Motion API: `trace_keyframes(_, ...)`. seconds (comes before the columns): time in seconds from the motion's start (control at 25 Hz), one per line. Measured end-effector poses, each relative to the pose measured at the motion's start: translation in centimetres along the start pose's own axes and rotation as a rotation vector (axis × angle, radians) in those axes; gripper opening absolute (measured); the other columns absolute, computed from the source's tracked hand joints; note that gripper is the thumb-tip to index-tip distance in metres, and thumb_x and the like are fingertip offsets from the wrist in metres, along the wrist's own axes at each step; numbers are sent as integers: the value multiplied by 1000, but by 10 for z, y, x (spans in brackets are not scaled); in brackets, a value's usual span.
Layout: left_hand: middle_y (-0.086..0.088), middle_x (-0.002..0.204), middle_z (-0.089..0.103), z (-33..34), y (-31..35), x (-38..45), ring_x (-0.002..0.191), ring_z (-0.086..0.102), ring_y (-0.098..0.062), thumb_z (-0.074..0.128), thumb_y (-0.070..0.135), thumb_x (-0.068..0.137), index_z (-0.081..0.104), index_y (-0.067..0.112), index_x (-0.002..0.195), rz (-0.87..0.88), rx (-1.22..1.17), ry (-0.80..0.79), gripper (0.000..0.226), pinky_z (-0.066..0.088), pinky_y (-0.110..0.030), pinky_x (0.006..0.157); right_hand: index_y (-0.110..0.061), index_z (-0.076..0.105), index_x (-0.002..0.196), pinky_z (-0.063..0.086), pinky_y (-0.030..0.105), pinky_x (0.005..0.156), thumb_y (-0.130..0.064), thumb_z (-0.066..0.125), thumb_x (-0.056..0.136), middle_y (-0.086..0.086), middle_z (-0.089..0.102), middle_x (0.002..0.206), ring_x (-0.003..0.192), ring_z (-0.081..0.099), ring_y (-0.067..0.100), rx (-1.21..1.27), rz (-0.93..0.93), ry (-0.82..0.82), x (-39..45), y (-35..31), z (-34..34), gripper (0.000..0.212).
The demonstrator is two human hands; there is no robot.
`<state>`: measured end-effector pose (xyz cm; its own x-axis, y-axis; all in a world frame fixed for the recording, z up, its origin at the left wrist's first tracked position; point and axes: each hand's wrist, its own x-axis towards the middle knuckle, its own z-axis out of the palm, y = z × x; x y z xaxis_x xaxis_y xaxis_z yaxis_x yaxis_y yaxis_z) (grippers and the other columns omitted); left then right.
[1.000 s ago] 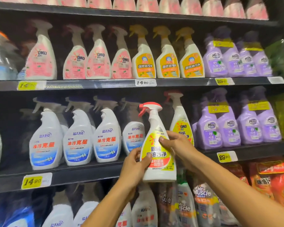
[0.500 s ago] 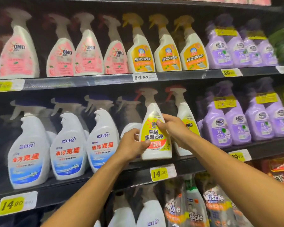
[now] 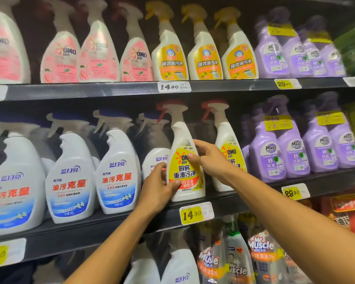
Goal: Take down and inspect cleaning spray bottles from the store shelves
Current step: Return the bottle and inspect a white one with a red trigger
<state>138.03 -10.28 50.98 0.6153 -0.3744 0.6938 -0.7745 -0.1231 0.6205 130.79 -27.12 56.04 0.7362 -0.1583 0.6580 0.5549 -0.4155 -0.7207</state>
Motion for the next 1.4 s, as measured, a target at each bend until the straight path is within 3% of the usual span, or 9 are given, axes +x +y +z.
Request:
trace_keyframes(0.2, 23, 99, 66, 1, 2, 2, 86, 67, 8, 75, 24, 84, 51, 44, 107, -27, -25, -11, 39, 56, -13, 67, -20, 55, 135, 55, 29, 91, -28, 66, 95, -11, 65, 119, 102, 64, 5, -253, -112, 50, 1, -1, -20, 42)
trace_keyframes(0.36, 24, 102, 68, 2, 2, -3, 94, 67, 5, 73, 26, 86, 51, 47, 111, -36, -4, -2, 40, 59, -21, 76, -27, 63, 106, 54, 28, 79, -22, 64, 92, -18, 64, 92, 87, 63, 3, -281, -314, 386, 6, -4, -69, 14)
trace_keyframes(0.48, 28, 102, 65, 5, 9, -9, 94, 65, 9, 70, 32, 86, 49, 48, 112, -45, 63, 25, 37, 56, -15, 73, -21, 55, 111, 52, 43, 93, -16, 64, 91, -2, 60, 110, 105, 58, 19, -305, -280, 541, 12, 12, -100, 23)
trace_keyframes(0.6, 23, 115, 54, 10, 17, -11, 93, 59, 8, 70, 36, 87, 41, 44, 119, -46, 97, 112, 45, 46, -7, 72, -15, 40, 141, 43, 44, 105, -26, 67, 91, 6, 46, 141, 131, 42, 24, -364, -78, 432, 15, 32, -113, 58)
trace_keyframes(0.68, 18, 121, 48, 16, 22, -12, 95, 54, 8, 70, 35, 87, 39, 42, 121, -39, 120, 167, 47, 42, -7, 73, -18, 31, 149, 47, 41, 99, -33, 67, 92, 3, 46, 144, 126, 49, 22, -265, 12, 289, 14, 39, -114, 69)
trace_keyframes(0.92, 5, 122, 61, 28, 27, -10, 92, 59, 3, 72, 21, 87, 43, 35, 125, -136, 99, 137, 50, 49, -15, 76, -30, 48, 116, 52, 15, 57, -32, 69, 91, -11, 69, 102, 80, 71, 6, -89, 79, 54, 9, 49, -113, 33)
trace_keyframes(1.2, -1, 141, 49, 36, 42, -17, 124, 54, -20, 72, 23, 88, 34, 22, 144, -201, 175, 158, 68, 47, -45, 104, -32, 48, 121, 54, 16, 54, -26, 74, 87, -10, 70, 100, 78, 73, 4, 98, 32, 56, -1, 48, -112, 44)
trace_keyframes(1.28, 1, 148, 37, 40, 47, -24, 131, 46, -19, 70, 24, 89, 30, 21, 147, -182, 216, 242, 71, 42, -42, 109, -33, 50, 118, 54, 17, 55, -26, 76, 85, -8, 70, 100, 79, 73, 8, 125, 22, 86, -4, 46, -110, 43)
trace_keyframes(1.4, 7, 138, 43, 45, 58, -40, 115, 53, -8, 66, 24, 92, 42, 28, 135, -114, 113, 313, 50, 49, -24, 92, -36, 54, 108, 56, 20, 57, -27, 79, 83, -4, 73, 98, 79, 74, 11, 200, -4, 132, -12, 42, -109, 37)
